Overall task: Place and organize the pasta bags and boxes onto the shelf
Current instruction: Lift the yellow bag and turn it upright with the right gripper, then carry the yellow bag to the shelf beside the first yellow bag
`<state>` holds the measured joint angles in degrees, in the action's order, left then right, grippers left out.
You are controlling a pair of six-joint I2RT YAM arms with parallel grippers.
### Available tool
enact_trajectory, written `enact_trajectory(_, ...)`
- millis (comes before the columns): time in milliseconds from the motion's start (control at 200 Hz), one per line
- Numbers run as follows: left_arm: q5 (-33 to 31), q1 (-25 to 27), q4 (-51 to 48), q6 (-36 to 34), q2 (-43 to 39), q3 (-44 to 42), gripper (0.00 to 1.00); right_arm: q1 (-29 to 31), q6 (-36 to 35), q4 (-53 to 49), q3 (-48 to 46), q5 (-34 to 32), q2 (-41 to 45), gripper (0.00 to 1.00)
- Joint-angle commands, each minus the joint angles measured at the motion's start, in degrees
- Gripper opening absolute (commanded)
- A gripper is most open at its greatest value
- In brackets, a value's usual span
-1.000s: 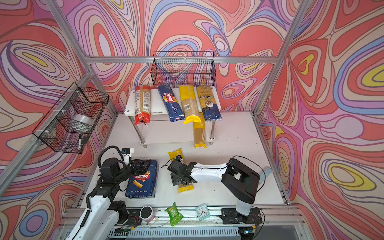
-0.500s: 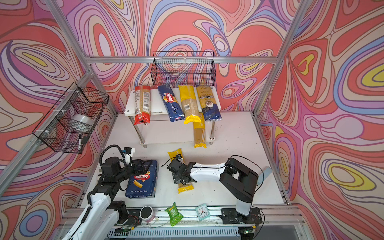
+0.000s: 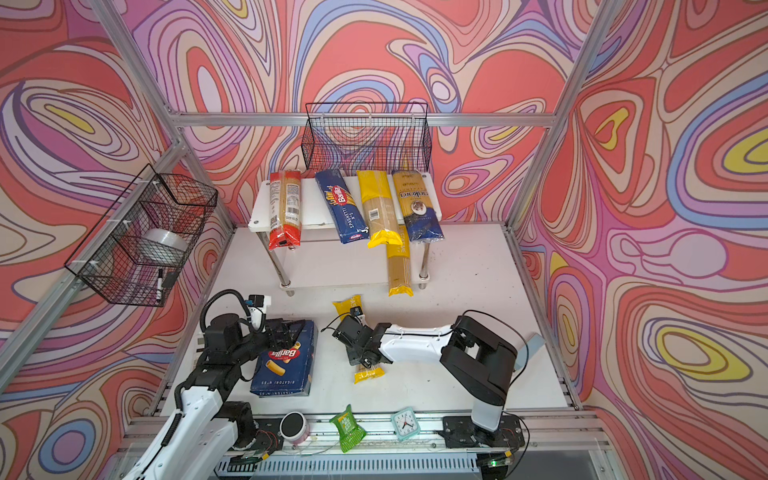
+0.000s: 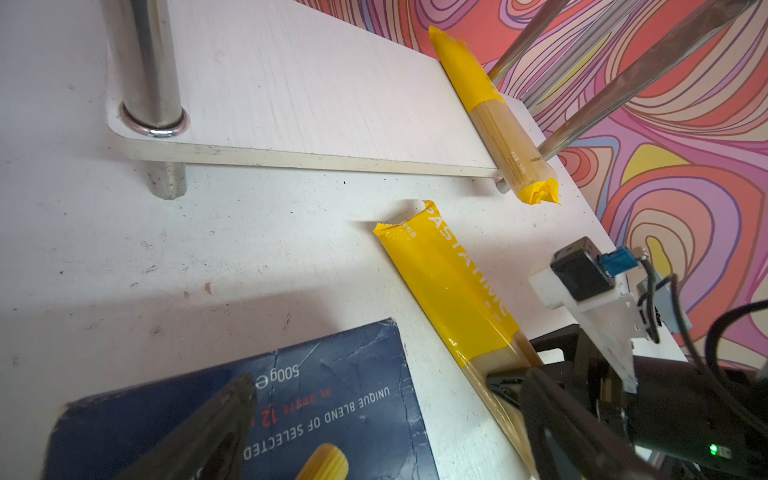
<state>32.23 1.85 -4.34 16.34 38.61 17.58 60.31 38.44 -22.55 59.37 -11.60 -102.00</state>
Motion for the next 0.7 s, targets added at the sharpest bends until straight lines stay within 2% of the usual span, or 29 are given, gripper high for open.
enact_trajectory(0,-2.47,0.53,-1.60,-2.31,-0.19,2.04,1.00,0.01,-0.28,-0.41,-0.05,1.75,-0.90,0.20)
enact_trajectory(90,-2.23,0.59,-1.65,-2.30,0.01,2.08,1.00,-0.02,-0.63,-0.09,0.70,1.23,-0.20,0.15)
enact_trajectory(245,-2.52,0.59,-1.65,-2.19,0.15,2.19,1.00,-0.14,-0.30,1.23,0.83,-0.75,2.81,0.01)
enact_trajectory(696,-3.31,0.71,-2.08,-2.01,-1.30,1.75,1.00,-3.04,-1.88,4.88,-0.92,-3.54,10.86,0.00)
